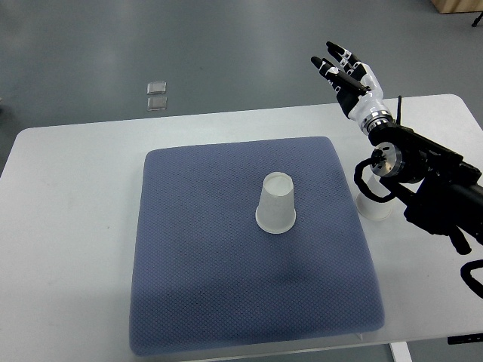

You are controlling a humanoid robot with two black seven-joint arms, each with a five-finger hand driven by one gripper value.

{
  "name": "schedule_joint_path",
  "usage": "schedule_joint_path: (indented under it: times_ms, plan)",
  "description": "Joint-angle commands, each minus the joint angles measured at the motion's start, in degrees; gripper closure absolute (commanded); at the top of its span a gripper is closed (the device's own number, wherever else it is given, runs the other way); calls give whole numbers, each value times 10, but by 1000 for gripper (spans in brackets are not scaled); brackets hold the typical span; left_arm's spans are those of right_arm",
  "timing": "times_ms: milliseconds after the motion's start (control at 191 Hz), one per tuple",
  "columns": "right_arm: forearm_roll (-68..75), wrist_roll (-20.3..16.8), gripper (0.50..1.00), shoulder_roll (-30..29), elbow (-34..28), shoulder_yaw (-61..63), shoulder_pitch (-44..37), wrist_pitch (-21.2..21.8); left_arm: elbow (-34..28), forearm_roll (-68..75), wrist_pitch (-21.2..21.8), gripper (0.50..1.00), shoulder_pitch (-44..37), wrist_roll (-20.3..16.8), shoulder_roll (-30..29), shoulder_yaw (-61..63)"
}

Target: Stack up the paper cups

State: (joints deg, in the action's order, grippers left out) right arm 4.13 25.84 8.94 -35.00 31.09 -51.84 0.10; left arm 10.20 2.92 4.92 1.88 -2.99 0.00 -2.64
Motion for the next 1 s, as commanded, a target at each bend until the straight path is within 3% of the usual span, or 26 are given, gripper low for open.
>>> schedule_joint_path:
  times_ms: [0,345,465,742,883,993]
  plan:
    - [0,-1,585,9,-7,-1,-2,0,0,0,0,500,0,0,0,0]
    - [-70,-1,585,86,-14,-19,-67,-12,0,0,0,500,0,0,0,0]
    - [-145,-6,585,142,-60,-56,-77,-7,0,0,0,500,0,0,0,0]
    - [-337,-13,585,267,-127,-206,-112,68,0,0,0,500,-1,0,0,0]
    - [-467,-10,585,318,-159,-219,-116,132,0,0,0,500,0,0,0,0]
    - [-591,-10,585,353,-199,-223,-116,144,0,1,0,500,0,0,0,0]
